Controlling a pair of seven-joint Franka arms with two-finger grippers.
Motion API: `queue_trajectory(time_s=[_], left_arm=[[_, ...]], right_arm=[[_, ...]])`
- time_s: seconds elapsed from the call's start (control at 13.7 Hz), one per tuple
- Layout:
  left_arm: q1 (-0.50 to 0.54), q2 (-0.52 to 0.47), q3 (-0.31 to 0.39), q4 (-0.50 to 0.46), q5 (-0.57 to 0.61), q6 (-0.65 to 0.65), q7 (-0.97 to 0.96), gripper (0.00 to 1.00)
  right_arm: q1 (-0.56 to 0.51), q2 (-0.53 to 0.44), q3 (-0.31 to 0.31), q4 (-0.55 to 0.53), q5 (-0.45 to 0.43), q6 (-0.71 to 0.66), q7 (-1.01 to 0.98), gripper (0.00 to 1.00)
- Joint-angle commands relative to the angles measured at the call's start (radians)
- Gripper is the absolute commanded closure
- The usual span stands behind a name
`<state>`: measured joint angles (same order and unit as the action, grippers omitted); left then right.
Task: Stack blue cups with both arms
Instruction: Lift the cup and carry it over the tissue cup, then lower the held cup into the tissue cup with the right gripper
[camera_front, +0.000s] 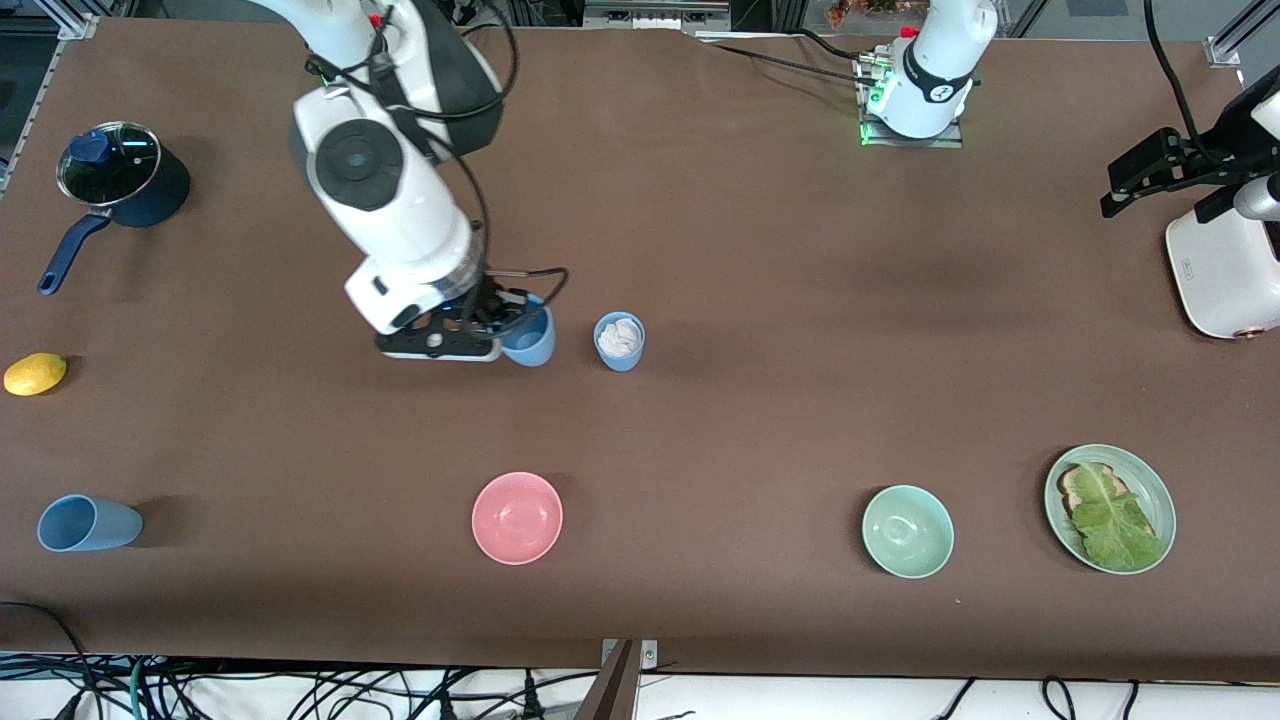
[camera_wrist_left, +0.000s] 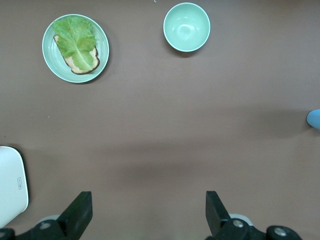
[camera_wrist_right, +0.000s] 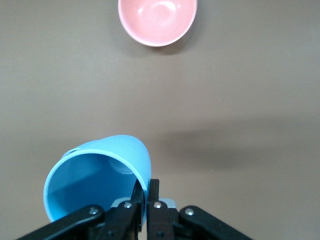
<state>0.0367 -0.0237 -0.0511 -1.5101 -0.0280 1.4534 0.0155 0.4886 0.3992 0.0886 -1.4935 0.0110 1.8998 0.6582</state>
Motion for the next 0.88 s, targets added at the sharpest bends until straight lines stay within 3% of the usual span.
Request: queue_trajectory(time_s=[0.0,0.8], left_arm=[[0.005,-0.001,0.0,-0.016,-0.01,-0.001,0.021,0.0],[0.008,0.019,0.0,-0.004,-0.015,-0.048,0.026,0.0]], right_arm=[[0.066,0.05,-0.018,0.061,0.007,-0.005,0.116,1.0],[0.157,0.119,-0.018,0.075,-0.025,0.077,0.288,1.0]])
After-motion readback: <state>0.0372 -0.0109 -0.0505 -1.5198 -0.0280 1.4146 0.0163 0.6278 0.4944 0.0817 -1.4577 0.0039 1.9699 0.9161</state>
